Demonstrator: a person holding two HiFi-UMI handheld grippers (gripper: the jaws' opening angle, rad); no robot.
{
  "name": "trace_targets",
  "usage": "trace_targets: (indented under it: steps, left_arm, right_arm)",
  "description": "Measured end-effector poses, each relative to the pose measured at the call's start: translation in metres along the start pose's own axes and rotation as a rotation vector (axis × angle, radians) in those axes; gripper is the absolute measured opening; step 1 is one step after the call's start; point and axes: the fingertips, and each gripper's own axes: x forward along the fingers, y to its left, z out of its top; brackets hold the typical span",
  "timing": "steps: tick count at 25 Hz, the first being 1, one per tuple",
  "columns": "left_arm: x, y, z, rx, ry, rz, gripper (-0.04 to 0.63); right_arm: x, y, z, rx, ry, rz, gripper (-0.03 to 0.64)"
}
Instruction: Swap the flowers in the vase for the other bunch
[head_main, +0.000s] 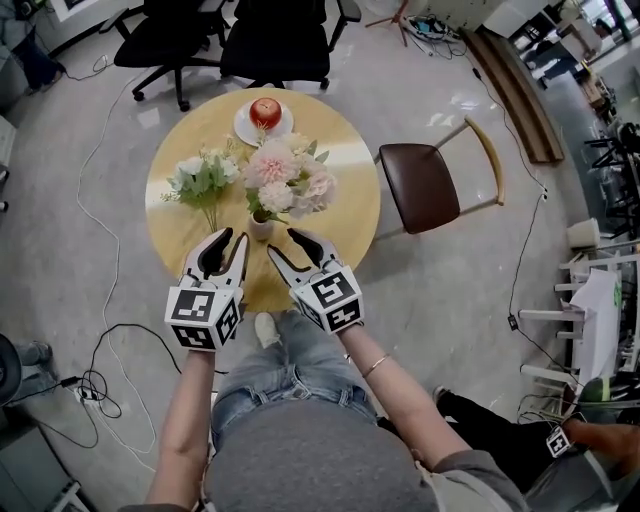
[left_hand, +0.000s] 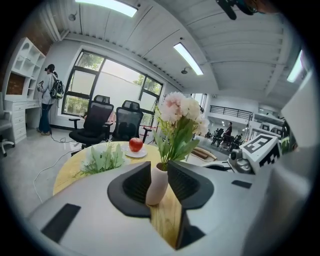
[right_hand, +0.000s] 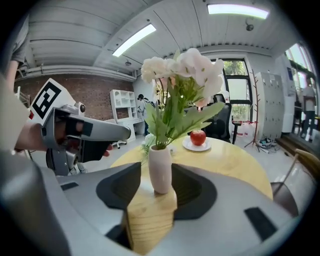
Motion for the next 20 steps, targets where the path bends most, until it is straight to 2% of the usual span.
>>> trace_targets:
  steps: [6, 13, 20]
  left_arm:
    - [0.005, 0.004, 0.0, -0.018, 0.009, 0.011, 0.127]
    - [0.007, 0.004, 0.001, -0.028, 0.013, 0.012, 0.144]
    - [0.013, 0.0, 0.007, -0.055, 0.032, -0.043, 0.169]
  right_arm:
    - [0.019, -0.003, -0.002, -0.044, 0.022, 0.035, 0.24]
    - [0.041, -0.004, -0.002, -0.118, 0.04, 0.066, 0.243]
    - [0.057, -0.001, -0.003, -0.182, 0.045, 0.093, 0.245]
